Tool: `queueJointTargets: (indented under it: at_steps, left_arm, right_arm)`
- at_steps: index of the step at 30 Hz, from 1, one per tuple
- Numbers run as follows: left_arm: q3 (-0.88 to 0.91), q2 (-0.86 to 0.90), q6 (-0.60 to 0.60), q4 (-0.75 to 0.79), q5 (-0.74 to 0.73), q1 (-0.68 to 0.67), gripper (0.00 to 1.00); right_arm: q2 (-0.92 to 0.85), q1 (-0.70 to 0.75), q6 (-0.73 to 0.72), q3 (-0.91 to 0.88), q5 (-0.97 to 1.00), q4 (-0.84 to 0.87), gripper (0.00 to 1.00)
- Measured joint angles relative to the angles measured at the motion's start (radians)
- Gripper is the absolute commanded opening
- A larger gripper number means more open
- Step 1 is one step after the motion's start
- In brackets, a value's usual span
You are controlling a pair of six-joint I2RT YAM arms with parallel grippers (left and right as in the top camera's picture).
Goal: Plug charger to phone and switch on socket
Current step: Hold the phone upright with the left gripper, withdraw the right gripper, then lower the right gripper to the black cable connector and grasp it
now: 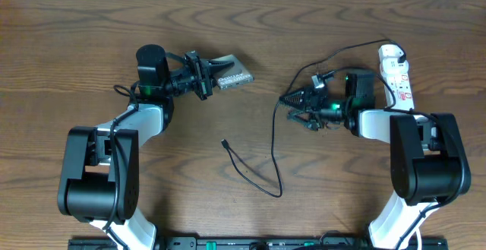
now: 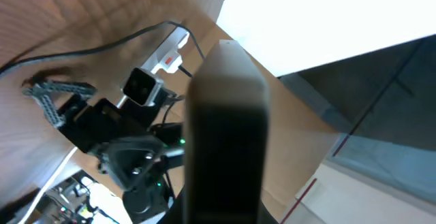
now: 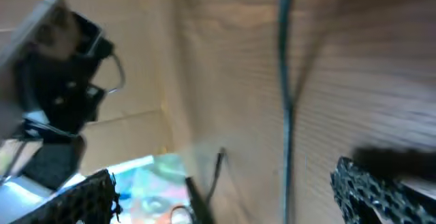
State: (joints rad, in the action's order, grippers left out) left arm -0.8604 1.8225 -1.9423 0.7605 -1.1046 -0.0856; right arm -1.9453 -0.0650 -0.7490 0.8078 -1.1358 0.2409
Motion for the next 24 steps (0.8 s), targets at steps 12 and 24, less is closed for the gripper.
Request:
queueJointTargets:
  at_steps: [12,24]
  left_arm:
    - [0.000,0.000,-0.077,0.000,0.004,0.000,0.07]
    - [-0.169,0.115,-0.080,0.033,-0.147,0.007,0.07]
  right_arm:
    - [0.185,-0.064,0.305,0.002,0.280,-0.451,0.99]
    - [0.545,-0.208,0.420,0.000,0.741,-0.731,0.99]
